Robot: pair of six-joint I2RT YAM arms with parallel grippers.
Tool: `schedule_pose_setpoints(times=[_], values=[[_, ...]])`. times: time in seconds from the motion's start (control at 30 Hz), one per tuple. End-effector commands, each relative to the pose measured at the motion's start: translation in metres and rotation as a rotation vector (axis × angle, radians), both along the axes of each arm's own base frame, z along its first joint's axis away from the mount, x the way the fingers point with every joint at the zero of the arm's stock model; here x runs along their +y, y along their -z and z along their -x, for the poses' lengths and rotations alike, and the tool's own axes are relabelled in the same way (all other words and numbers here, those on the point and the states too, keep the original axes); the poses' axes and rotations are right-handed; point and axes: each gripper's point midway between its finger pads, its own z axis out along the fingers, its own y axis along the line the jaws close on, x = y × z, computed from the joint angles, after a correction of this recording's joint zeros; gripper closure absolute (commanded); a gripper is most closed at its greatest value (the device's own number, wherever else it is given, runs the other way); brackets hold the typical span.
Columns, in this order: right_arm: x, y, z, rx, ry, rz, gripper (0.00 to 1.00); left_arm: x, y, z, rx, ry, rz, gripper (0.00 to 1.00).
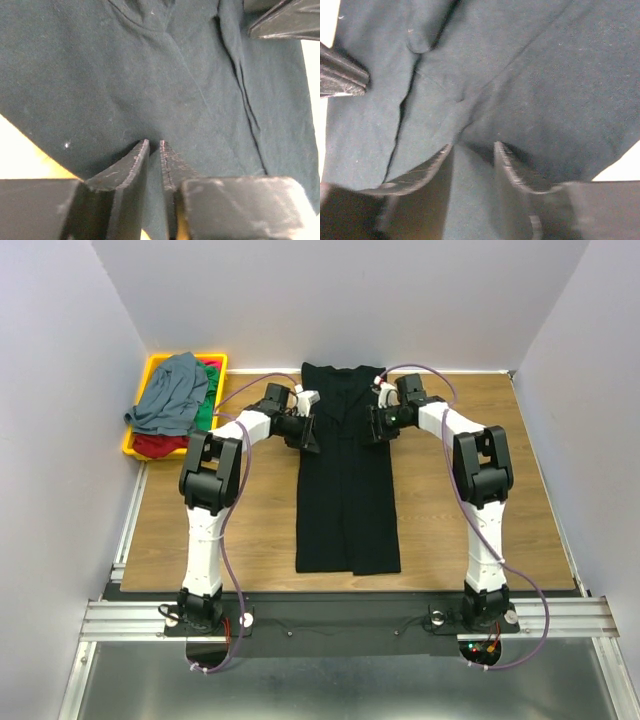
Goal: Fold and stack the t-shirts
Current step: Fold the tshirt
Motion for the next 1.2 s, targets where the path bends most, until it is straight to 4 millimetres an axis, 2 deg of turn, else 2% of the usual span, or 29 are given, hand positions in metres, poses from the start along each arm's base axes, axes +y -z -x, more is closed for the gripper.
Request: schedule_pose_setpoints(times=[0.0, 0.03, 0.07, 0.1, 0.13, 0.17, 0.23, 0.27, 0.3, 0.33, 0.37, 0.4, 0.47, 0.5, 0.53, 0.57, 0.6, 0.63, 0.67, 0.7, 0.77, 0.8, 0.9, 0.93, 0.97, 1.0, 1.03, 1.07, 1.17], values=[[0.003, -0.073, 0.014, -0.145, -0.082, -0.072, 0.41, 0.012, -0.082, 0.007, -0.213, 0.081, -0.007, 0.62], [0.003, -0.085, 0.022, -0.167, -0.104, -0.075, 0.37, 0.016, -0.097, 0.010, -0.264, 0.093, -0.020, 0.59], [0.001, -0.125, 0.031, -0.253, -0.125, -0.084, 0.34, 0.022, -0.138, 0.015, -0.372, 0.093, -0.024, 0.57], [-0.003, -0.126, 0.046, -0.267, -0.164, -0.061, 0.30, 0.026, -0.155, 0.021, -0.431, 0.103, -0.035, 0.55], [-0.007, -0.140, 0.054, -0.305, -0.181, -0.047, 0.24, 0.033, -0.161, 0.029, -0.492, 0.132, -0.066, 0.50], [-0.010, -0.171, 0.067, -0.386, -0.204, -0.036, 0.23, 0.042, -0.198, 0.039, -0.596, 0.118, -0.080, 0.48], [-0.021, -0.180, 0.091, -0.446, -0.267, 0.037, 0.21, 0.054, -0.214, 0.052, -0.686, 0.130, -0.124, 0.43], [-0.029, -0.202, 0.109, -0.534, -0.315, 0.091, 0.20, 0.062, -0.243, 0.064, -0.772, 0.118, -0.137, 0.39], [-0.034, -0.208, 0.118, -0.572, -0.333, 0.121, 0.16, 0.067, -0.243, 0.072, -0.789, 0.118, -0.154, 0.30], [-0.039, -0.202, 0.130, -0.577, -0.355, 0.151, 0.12, 0.072, -0.250, 0.077, -0.818, 0.114, -0.166, 0.24], [-0.043, -0.209, 0.141, -0.616, -0.373, 0.177, 0.07, 0.077, -0.269, 0.088, -0.888, 0.114, -0.175, 0.19], [-0.050, -0.230, 0.152, -0.714, -0.387, 0.212, 0.00, 0.080, -0.267, 0.092, -0.900, 0.104, -0.183, 0.01], [-0.052, -0.230, 0.172, -0.759, -0.435, 0.214, 0.00, 0.088, -0.276, 0.097, -0.928, 0.036, -0.180, 0.01], [-0.051, -0.232, 0.183, -0.798, -0.482, 0.208, 0.00, 0.090, -0.290, 0.105, -0.976, 0.028, -0.166, 0.01], [-0.054, -0.252, 0.200, -0.881, -0.488, 0.209, 0.00, 0.086, -0.291, 0.111, -1.005, 0.061, -0.153, 0.01], [-0.056, -0.257, 0.211, -0.919, -0.519, 0.213, 0.00, 0.084, -0.292, 0.119, -1.017, 0.101, -0.150, 0.01], [-0.058, -0.253, 0.236, -0.988, -0.622, 0.230, 0.00, 0.084, -0.287, 0.134, -1.020, 0.197, -0.179, 0.01], [-0.058, -0.245, 0.248, -0.997, -0.685, 0.237, 0.00, 0.073, -0.279, 0.153, -1.007, 0.320, -0.130, 0.01], [-0.060, -0.223, 0.265, -0.936, -0.733, 0.237, 0.00, 0.069, -0.275, 0.170, -1.024, 0.401, -0.132, 0.01], [-0.063, -0.212, 0.273, -0.898, -0.750, 0.240, 0.00, 0.067, -0.263, 0.182, -1.012, 0.454, -0.140, 0.01], [-0.074, -0.181, 0.292, -0.834, -0.856, 0.288, 0.00, 0.068, -0.218, 0.205, -0.970, 0.565, -0.200, 0.01], [-0.083, -0.150, 0.310, -0.743, -0.926, 0.302, 0.00, 0.064, -0.189, 0.230, -0.962, 0.689, -0.225, 0.04], [-0.090, -0.123, 0.330, -0.693, -0.981, 0.317, 0.00, 0.063, -0.152, 0.264, -0.941, 0.812, -0.247, 0.12], [-0.092, -0.106, 0.339, -0.662, -1.004, 0.314, 0.01, 0.064, -0.124, 0.280, -0.888, 0.860, -0.245, 0.18], [-0.092, -0.101, 0.345, -0.678, -1.031, 0.321, 0.02, 0.057, -0.115, 0.297, -0.892, 0.924, -0.231, 0.21], [-0.093, -0.095, 0.347, -0.690, -1.056, 0.334, 0.03, 0.054, -0.106, 0.304, -0.889, 0.951, -0.227, 0.26], [-0.093, -0.081, 0.354, -0.668, -1.080, 0.330, 0.06, 0.056, -0.086, 0.315, -0.849, 0.982, -0.233, 0.29], [-0.092, -0.077, 0.356, -0.672, -1.098, 0.329, 0.09, 0.050, -0.079, 0.327, -0.851, 1.022, -0.232, 0.32], [-0.079, -0.062, 0.362, -0.708, -1.173, 0.321, 0.18, 0.042, -0.058, 0.340, -0.873, 1.085, -0.245, 0.35]])
